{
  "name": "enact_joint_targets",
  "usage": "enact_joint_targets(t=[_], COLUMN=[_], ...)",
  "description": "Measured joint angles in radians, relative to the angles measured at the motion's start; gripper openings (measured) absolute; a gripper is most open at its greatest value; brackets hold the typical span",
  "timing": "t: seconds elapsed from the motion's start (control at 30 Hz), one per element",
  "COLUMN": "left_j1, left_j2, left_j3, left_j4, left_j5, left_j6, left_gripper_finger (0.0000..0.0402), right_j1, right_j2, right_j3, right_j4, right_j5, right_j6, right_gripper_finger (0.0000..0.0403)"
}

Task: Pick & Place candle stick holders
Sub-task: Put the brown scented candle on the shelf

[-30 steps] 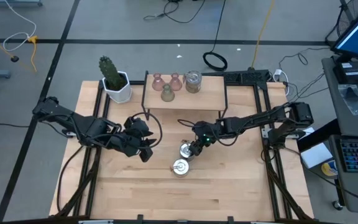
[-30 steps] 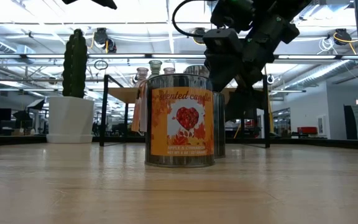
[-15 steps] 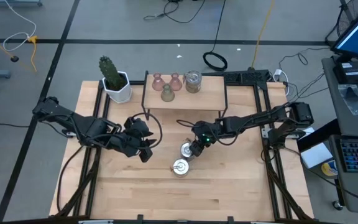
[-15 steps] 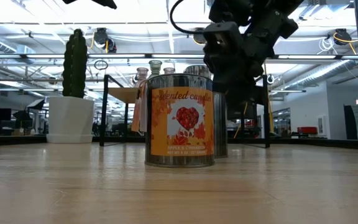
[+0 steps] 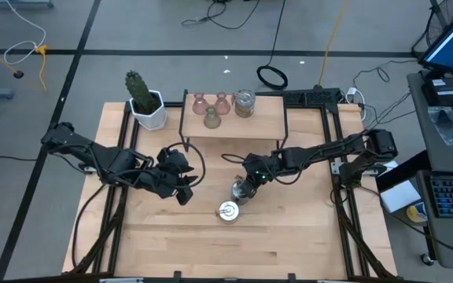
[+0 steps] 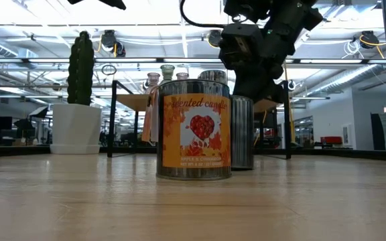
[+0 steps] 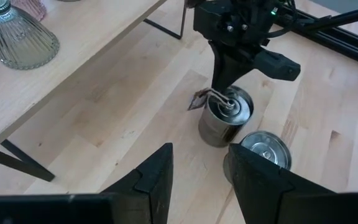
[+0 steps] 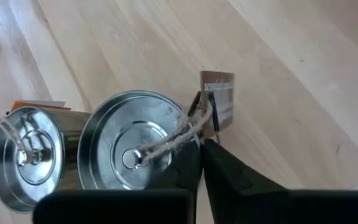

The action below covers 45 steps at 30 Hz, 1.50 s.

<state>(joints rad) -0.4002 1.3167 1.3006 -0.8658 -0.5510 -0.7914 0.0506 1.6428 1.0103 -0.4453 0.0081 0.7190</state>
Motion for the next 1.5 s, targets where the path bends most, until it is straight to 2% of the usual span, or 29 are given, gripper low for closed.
enact_joint_targets(t=[0.23, 0.47, 0.77, 1.27, 1.5], left_j1=[0.000, 0.000, 0.000, 0.000, 0.000], left_j2=[0.000, 0.000, 0.000, 0.000, 0.000], left_j3=[0.000, 0.000, 0.000, 0.000, 0.000], left_j4=[0.000, 0.001, 0.004, 0.004, 0.004], left_j5=[0.000, 0.000, -0.026, -0.027, -0.027], left_j6=[0.004, 0.016, 0.033, 0.027, 0.027], left_gripper_finger=[0.0154, 0.0154, 0.0154, 0.0154, 0.0154], right_j1=[0.009, 0.012, 0.009, 0.001, 0.001], right_j2=[-0.041, -0.185, -0.335, -0.344, -0.289], right_j3=[0.000, -0.009, -0.001, 0.002, 0.003], right_j4=[-0.023, -0.139, -0.258, -0.278, -0.276], right_j5=[0.004, -0.019, 0.021, 0.042, 0.031], right_j6=[-0.029, -0.014, 0.035, 0.026, 0.019], right_gripper_finger=[0.0002, 0.0000, 0.0000, 0.0000, 0.0000])
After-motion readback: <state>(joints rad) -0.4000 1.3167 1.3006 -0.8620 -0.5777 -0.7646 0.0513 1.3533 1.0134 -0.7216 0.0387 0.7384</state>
